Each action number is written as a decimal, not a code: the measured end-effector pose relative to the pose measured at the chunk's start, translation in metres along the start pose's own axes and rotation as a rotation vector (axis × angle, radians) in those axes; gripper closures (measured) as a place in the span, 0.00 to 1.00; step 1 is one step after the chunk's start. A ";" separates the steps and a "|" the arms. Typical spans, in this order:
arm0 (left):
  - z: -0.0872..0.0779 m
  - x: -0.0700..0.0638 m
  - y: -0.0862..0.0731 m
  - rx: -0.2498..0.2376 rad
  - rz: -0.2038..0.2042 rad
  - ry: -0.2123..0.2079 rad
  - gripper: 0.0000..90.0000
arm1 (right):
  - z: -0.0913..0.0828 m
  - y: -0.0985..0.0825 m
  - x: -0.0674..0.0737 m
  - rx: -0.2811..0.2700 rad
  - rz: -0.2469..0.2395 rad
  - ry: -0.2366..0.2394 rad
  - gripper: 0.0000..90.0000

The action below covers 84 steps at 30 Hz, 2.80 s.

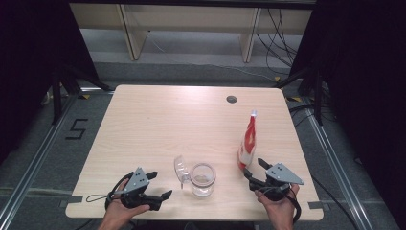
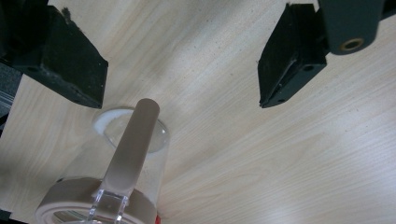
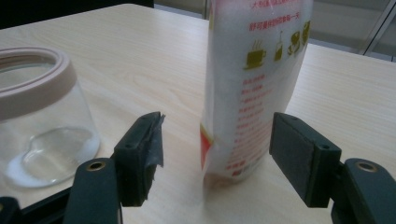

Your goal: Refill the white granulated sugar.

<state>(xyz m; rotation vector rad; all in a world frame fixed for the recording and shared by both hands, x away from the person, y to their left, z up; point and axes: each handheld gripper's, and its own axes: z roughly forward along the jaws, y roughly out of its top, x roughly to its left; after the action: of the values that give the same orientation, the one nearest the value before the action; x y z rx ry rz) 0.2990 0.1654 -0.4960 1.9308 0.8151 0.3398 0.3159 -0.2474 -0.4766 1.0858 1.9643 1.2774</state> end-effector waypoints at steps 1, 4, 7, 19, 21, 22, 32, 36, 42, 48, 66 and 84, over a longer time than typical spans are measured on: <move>0.000 0.000 0.000 0.001 0.001 -0.001 0.17 | 0.004 0.001 -0.001 -0.006 -0.011 -0.001 0.39; -0.001 0.001 0.000 0.000 0.016 0.001 0.17 | 0.014 0.002 -0.005 -0.031 -0.009 -0.034 0.38; -0.001 0.003 0.000 0.003 0.030 0.001 0.17 | 0.024 0.003 -0.007 -0.028 -0.009 -0.034 0.38; -0.001 0.002 0.001 0.002 0.031 0.005 0.17 | 0.042 0.006 -0.010 -0.027 0.014 -0.099 0.35; -0.001 0.003 0.000 0.007 0.037 0.005 0.18 | 0.045 0.007 -0.011 -0.030 0.005 -0.106 0.35; -0.002 0.004 0.001 0.028 0.059 0.010 0.18 | 0.046 0.007 -0.010 -0.031 0.015 -0.116 0.34; 0.000 0.000 0.000 0.005 0.023 0.008 0.18 | 0.050 0.011 -0.008 -0.003 0.032 -0.132 0.35; 0.000 0.000 -0.001 0.007 0.022 0.005 0.18 | 0.050 0.013 -0.015 0.006 -0.012 -0.097 0.36; -0.001 0.001 0.000 0.036 0.074 0.015 0.18 | 0.047 0.012 -0.028 -0.001 -0.051 -0.030 0.38; -0.001 0.001 0.000 0.036 0.077 0.012 0.18 | 0.045 0.011 -0.041 -0.010 -0.116 0.045 0.40; 0.000 0.002 0.000 0.038 0.083 0.005 0.18 | 0.038 0.010 -0.029 -0.092 -0.027 -0.077 0.30; 0.002 -0.001 -0.002 0.029 0.036 0.000 0.18 | 0.062 0.000 -0.019 -0.167 -0.053 -0.128 0.25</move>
<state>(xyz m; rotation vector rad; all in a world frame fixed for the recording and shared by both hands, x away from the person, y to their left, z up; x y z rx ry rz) 0.2981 0.1639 -0.4987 1.9746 0.7904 0.3514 0.3746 -0.2348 -0.5010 1.0014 1.7477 1.2862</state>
